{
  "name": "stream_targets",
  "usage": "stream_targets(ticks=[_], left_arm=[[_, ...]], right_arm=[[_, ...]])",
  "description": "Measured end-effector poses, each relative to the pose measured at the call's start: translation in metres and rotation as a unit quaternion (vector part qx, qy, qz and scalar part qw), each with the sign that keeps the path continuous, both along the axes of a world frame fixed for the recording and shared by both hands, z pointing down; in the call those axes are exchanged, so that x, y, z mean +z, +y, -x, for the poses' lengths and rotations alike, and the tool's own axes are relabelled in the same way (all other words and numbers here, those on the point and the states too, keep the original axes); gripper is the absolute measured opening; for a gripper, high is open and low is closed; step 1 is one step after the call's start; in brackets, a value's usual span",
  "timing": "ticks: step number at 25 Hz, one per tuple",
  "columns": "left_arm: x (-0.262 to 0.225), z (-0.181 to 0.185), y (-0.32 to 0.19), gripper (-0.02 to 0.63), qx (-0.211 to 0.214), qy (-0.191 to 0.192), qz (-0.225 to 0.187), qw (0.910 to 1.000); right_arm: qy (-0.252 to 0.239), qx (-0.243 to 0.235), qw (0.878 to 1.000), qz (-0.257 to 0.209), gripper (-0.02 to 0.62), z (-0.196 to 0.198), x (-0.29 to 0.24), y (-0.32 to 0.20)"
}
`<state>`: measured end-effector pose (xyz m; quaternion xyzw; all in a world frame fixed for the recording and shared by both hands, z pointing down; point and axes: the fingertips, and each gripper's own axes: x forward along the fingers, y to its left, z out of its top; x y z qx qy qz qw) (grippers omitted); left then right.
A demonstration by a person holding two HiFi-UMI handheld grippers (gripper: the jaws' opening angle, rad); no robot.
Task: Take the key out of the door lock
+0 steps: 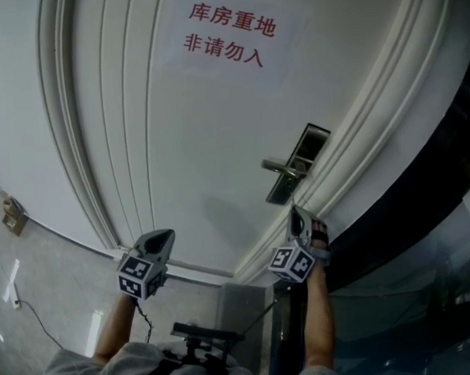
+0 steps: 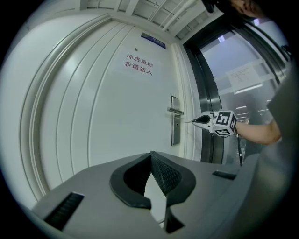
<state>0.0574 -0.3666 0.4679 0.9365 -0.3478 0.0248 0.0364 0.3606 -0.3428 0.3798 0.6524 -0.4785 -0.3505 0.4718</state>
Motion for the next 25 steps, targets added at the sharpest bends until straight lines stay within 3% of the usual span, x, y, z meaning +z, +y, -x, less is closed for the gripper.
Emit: stream_targets(ticks=[9,14,17,25], left_arm=[[-0.002,0.001,0.015,-0.008,0.018,-0.003,-0.006,0.9998],[0.000,0.005,0.025,-0.008,0.023,-0.002,-0.006,0.9997],[0.001,0.006,0.032,-0.008,0.026,-0.002,-0.009,0.9996],[0.005,0.008,0.055,-0.008,0.033,-0.003,-0.014,0.9993]], right_arm=[[-0.148,-0.003,0.988,-0.054,0.021,0.029,0.005,0.057],[-0.271,0.008,0.959,-0.082,0.021,0.039,0.023,0.087],[-0.296,0.014,0.951,-0.087,0.021,0.044,0.034,0.100],[-0.405,0.016,0.907,-0.114,0.021,0.065,0.056,0.143]])
